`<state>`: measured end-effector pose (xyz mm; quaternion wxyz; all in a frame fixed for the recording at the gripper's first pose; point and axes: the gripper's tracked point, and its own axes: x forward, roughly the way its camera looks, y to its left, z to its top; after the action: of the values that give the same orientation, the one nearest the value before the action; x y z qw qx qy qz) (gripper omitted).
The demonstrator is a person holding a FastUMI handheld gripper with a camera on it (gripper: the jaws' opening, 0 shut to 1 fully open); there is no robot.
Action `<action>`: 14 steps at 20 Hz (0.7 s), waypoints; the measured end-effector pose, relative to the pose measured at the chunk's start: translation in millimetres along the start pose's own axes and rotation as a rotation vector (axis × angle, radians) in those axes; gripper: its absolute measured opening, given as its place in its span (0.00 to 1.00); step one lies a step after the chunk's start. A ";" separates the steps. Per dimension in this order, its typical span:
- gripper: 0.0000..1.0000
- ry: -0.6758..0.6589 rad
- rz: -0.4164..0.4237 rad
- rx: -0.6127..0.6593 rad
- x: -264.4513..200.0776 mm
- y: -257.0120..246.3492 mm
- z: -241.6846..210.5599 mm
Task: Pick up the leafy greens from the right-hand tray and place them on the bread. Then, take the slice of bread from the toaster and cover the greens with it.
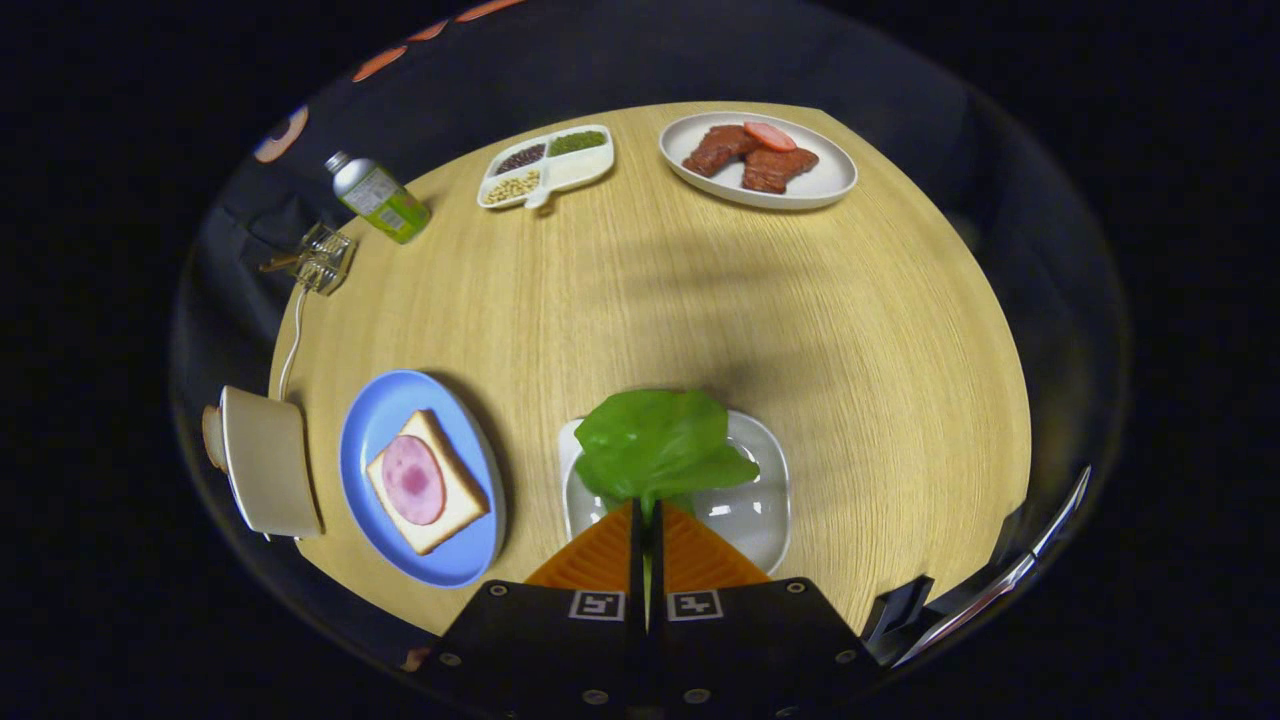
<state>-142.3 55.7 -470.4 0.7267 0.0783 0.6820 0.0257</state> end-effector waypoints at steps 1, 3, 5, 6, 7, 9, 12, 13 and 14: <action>0.01 -0.011 0.013 -0.004 -4.1 8.3 3.6; 0.01 -0.019 0.035 -0.011 -13.7 24.1 6.5; 0.01 -0.032 0.063 -0.036 -22.7 42.9 9.3; 0.01 -0.040 0.077 -0.055 -26.7 51.4 11.5; 0.01 -0.045 0.092 -0.077 -29.0 59.9 12.1; 0.01 -0.037 0.127 -0.109 -30.7 79.6 10.7; 0.01 -0.027 0.161 -0.149 -28.9 108.7 9.1; 0.02 -0.020 0.172 -0.155 -28.2 119.3 6.3; 0.02 -0.013 0.182 -0.162 -26.8 129.7 5.9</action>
<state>-129.2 179.4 -424.3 0.7298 0.0812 0.6629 0.1460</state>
